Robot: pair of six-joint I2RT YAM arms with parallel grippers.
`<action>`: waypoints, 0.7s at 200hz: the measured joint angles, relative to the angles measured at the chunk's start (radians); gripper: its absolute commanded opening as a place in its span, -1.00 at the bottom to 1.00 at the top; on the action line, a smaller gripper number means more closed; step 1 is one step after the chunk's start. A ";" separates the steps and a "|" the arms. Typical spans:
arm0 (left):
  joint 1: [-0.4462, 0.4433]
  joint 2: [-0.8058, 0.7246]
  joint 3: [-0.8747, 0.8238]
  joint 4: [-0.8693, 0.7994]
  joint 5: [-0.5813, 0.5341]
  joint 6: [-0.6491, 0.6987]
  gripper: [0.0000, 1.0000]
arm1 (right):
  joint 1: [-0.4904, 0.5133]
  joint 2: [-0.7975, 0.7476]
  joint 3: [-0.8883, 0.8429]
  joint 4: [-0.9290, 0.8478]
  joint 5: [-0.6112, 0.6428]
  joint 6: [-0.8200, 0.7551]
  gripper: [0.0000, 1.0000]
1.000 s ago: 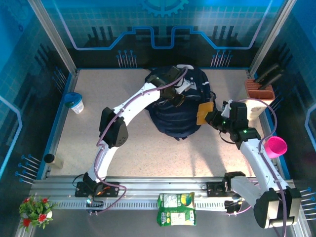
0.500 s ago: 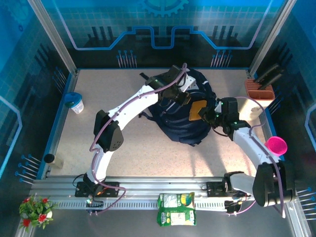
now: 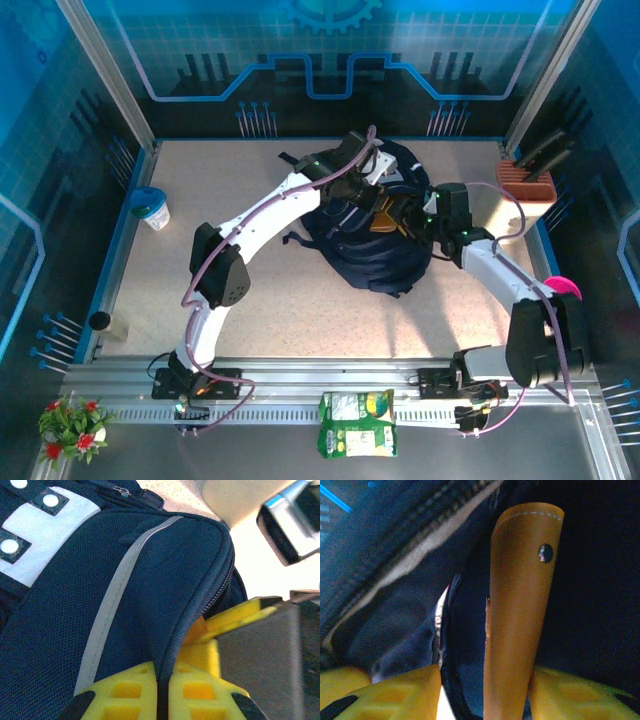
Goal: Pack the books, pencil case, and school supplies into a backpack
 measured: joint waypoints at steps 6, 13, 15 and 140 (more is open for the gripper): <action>0.001 0.000 0.000 0.000 0.002 0.000 -0.80 | -0.003 -0.023 -0.009 -0.015 0.004 -0.015 -0.02; 0.002 0.000 -0.001 0.001 0.002 0.000 -0.80 | -0.010 -0.045 -0.019 -0.029 0.008 -0.029 -0.04; 0.002 0.000 -0.002 0.001 0.003 0.000 -0.80 | -0.011 -0.051 -0.022 -0.035 0.009 -0.032 -0.05; 0.008 0.000 -0.011 0.016 0.019 -0.013 -0.77 | 0.080 0.147 0.030 0.030 0.011 -0.062 -0.73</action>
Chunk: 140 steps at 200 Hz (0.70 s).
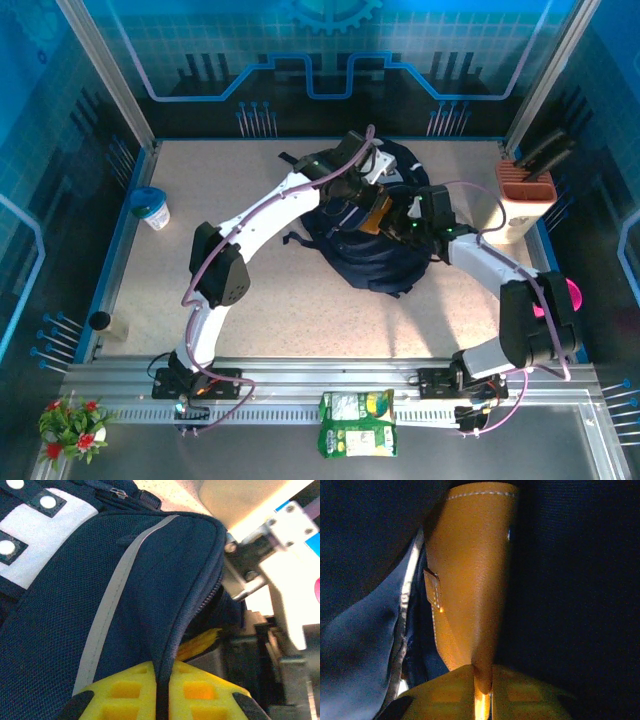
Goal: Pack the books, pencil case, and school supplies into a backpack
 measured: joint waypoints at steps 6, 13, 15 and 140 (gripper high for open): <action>0.003 0.000 -0.003 0.004 0.000 -0.006 -0.77 | 0.004 0.010 0.000 0.018 0.000 0.007 -0.72; 0.007 -0.002 -0.008 0.010 0.001 -0.011 -0.76 | 0.005 0.014 0.000 0.031 -0.002 0.015 -0.69; 0.008 -0.003 -0.010 0.011 0.001 -0.011 -0.75 | 0.005 0.015 0.000 0.033 -0.003 0.017 -0.68; 0.093 -0.173 -0.322 0.188 0.058 -0.194 0.36 | -0.077 -0.636 -0.234 -0.190 0.243 -0.063 0.08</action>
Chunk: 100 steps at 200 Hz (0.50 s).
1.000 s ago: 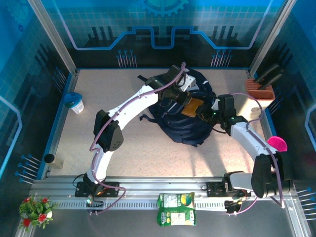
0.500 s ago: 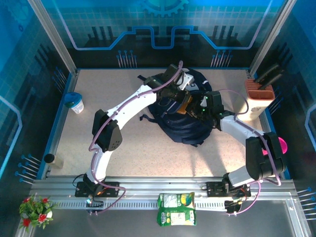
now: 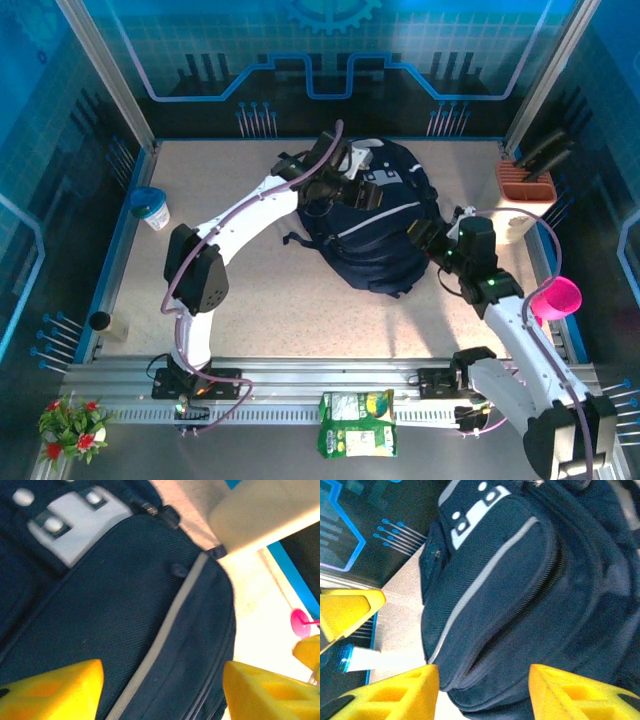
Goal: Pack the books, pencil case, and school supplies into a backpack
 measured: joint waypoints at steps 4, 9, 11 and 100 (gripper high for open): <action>0.007 -0.006 -0.022 0.008 0.000 -0.009 0.36 | -0.001 -0.006 -0.003 -0.009 0.006 -0.006 0.09; 0.018 -0.014 -0.053 0.018 0.001 -0.026 0.37 | -0.001 -0.008 -0.004 -0.019 0.010 -0.008 0.11; 0.023 -0.017 -0.066 0.021 0.000 -0.031 0.37 | -0.001 -0.008 -0.004 -0.021 0.011 -0.010 0.11; 0.182 -0.063 -0.351 0.130 0.034 -0.265 0.21 | 0.003 0.225 0.000 -0.024 -0.078 -0.042 0.49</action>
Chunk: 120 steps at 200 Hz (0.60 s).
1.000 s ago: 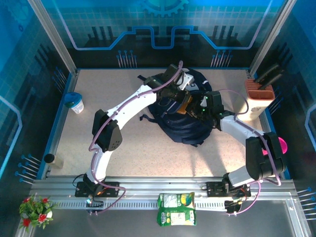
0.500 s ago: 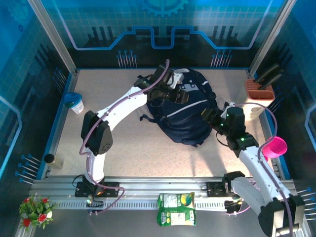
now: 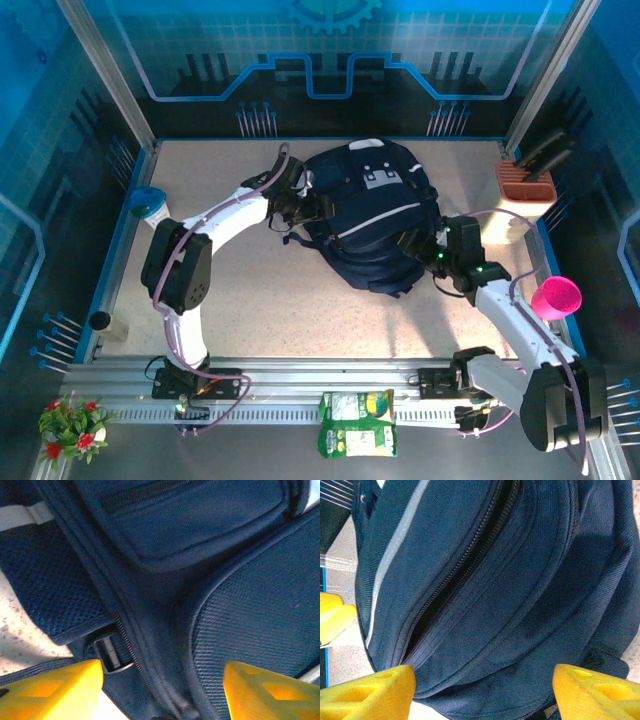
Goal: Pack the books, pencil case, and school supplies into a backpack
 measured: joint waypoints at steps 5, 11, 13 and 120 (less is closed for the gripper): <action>0.000 0.000 0.001 0.004 0.007 -0.006 0.19 | 0.000 0.007 0.002 0.002 -0.004 0.000 0.49; 0.000 0.004 0.007 0.005 0.016 -0.016 0.15 | 0.001 0.017 0.003 0.006 -0.011 0.000 0.49; 0.000 0.007 0.010 0.006 0.019 -0.019 0.14 | 0.001 0.020 0.005 0.008 -0.014 0.000 0.50; 0.007 0.135 0.091 0.031 0.170 -0.079 -0.93 | 0.006 0.187 0.025 0.055 -0.093 -0.009 0.47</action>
